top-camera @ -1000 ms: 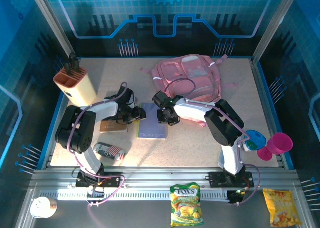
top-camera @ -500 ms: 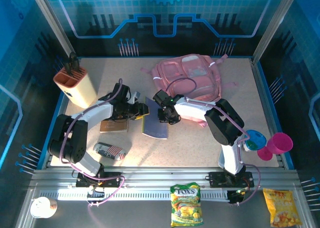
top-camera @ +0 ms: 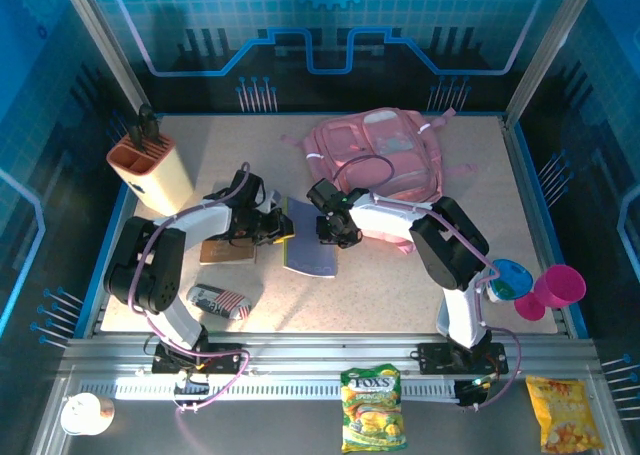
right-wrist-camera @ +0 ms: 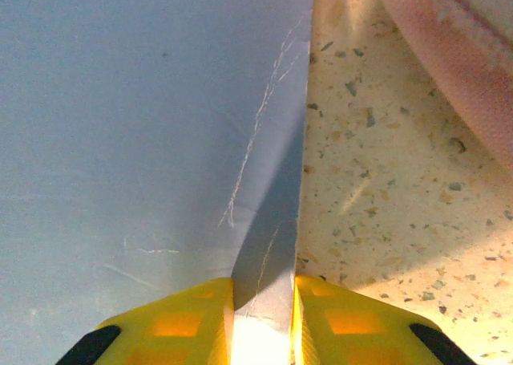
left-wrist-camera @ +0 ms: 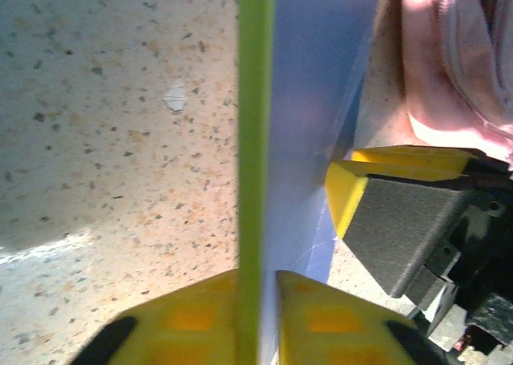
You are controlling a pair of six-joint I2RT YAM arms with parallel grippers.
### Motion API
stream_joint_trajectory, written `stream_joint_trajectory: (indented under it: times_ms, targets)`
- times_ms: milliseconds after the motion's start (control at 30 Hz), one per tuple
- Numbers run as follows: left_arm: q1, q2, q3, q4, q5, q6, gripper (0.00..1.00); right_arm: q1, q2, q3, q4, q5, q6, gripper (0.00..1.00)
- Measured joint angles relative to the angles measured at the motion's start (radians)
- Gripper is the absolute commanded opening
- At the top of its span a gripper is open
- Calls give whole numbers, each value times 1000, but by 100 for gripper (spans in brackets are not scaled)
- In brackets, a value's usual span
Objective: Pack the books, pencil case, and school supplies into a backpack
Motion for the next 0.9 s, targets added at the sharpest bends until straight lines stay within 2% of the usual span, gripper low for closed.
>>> stream_joint_trajectory:
  times_ms: [67, 200, 333, 433, 533, 700, 900]
  targets:
    - [0, -6, 0, -6, -16, 2, 0, -4, -11, -15, 19, -6, -8, 32]
    - [8, -56, 0, -27, -50, 0, 0, -16, -73, -82, 80, -13, -39, 43]
    - [33, -157, 0, -27, -99, -23, 0, -42, -233, -184, 166, -43, -71, 59]
    - [45, -239, -5, -16, -134, -50, 0, -76, -369, -252, 264, -89, -75, 63]
    - [48, -316, -24, 19, -157, -99, 0, -120, -467, -322, 383, -154, -48, 73]
    - [48, -392, -71, 156, -169, -237, 0, -171, -516, -421, 551, -280, 27, 83]
    - [43, -394, -117, 419, -188, -430, 0, -234, -518, -533, 785, -428, 210, 84]
